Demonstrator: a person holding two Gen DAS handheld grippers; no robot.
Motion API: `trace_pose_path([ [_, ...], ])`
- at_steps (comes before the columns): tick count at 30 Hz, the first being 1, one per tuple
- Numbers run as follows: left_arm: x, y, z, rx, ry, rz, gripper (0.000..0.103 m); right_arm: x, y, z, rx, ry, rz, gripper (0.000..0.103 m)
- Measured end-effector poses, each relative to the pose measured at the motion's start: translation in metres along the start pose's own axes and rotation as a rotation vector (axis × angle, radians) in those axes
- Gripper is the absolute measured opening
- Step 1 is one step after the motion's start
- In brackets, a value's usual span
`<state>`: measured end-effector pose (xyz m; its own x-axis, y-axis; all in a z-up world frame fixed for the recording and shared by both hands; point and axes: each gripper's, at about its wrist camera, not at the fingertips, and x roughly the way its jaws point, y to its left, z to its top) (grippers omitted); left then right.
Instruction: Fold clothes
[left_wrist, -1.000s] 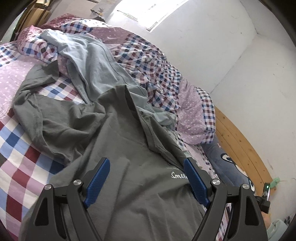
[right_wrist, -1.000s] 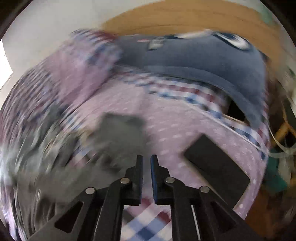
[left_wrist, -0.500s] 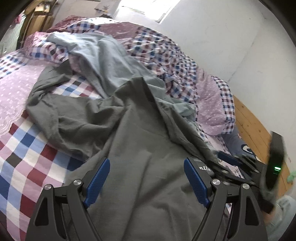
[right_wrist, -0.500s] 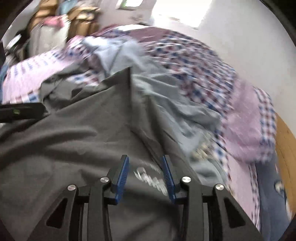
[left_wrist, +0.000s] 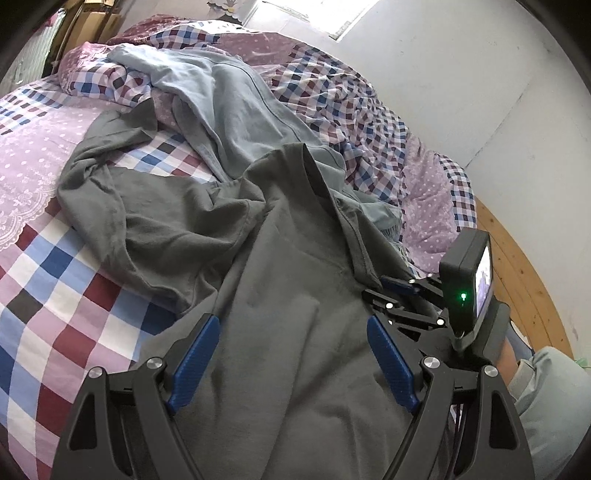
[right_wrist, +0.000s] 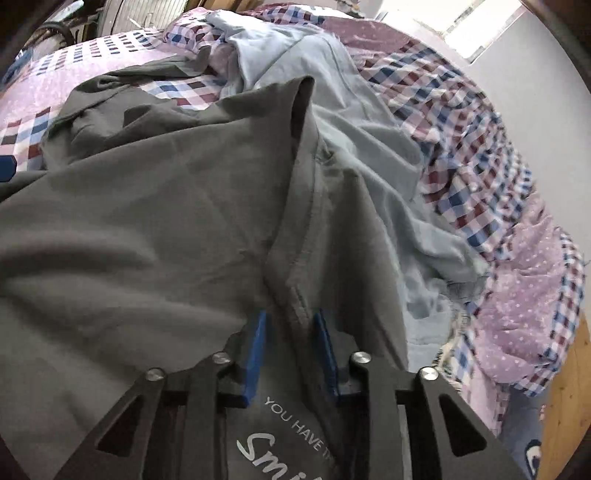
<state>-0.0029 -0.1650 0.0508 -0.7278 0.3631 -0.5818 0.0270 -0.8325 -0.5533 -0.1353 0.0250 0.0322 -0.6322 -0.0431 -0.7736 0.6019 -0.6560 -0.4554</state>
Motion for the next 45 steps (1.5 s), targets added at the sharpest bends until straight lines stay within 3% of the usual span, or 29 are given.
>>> trace_pose_path([
  [1, 0.0, 0.0, 0.0, -0.001, 0.0, 0.0, 0.085, 0.001, -0.002, 0.0, 0.002, 0.003, 0.006, 0.008],
  [2, 0.0, 0.001, 0.0, -0.002, 0.001, 0.0, 0.085, 0.0, -0.005, 0.001, 0.014, 0.001, 0.004, 0.005],
  [10, 0.001, 0.003, -0.001, -0.012, 0.005, -0.002, 0.085, -0.041, -0.081, 0.01, 0.17, -0.092, -0.046, 0.003],
  [17, 0.006, 0.0, -0.005, 0.015, 0.007, 0.007, 0.085, -0.022, -0.156, 0.043, 0.235, -0.005, -0.185, 0.003],
  [23, 0.011, 0.0, -0.006, 0.022, 0.015, 0.011, 0.085, 0.028, -0.181, 0.055, 0.237, 0.13, -0.279, 0.003],
  [26, 0.012, 0.001, -0.006, 0.02, 0.02, 0.008, 0.085, 0.056, -0.187, 0.045, 0.298, 0.237, -0.315, 0.026],
  [27, 0.013, 0.002, -0.006, 0.019, 0.022, 0.008, 0.085, 0.059, -0.188, 0.039, 0.329, 0.255, -0.287, 0.041],
  [28, 0.013, 0.002, -0.006, 0.015, 0.023, 0.007, 0.085, 0.06, -0.188, 0.033, 0.36, 0.266, -0.253, 0.042],
  [31, 0.013, 0.004, -0.007, 0.004, 0.025, 0.002, 0.085, 0.034, -0.189, 0.016, 0.435, 0.186, -0.183, 0.044],
  [36, 0.01, 0.001, -0.006, 0.005, 0.021, -0.005, 0.085, -0.036, -0.189, -0.023, 0.589, -0.012, -0.022, 0.044],
  [40, 0.009, 0.001, -0.008, 0.001, 0.019, -0.002, 0.085, -0.061, -0.133, -0.038, 0.403, -0.044, -0.041, 0.043],
  [45, 0.011, -0.003, -0.01, 0.015, 0.017, 0.006, 0.085, -0.029, -0.092, -0.042, 0.281, 0.025, -0.022, 0.043],
])
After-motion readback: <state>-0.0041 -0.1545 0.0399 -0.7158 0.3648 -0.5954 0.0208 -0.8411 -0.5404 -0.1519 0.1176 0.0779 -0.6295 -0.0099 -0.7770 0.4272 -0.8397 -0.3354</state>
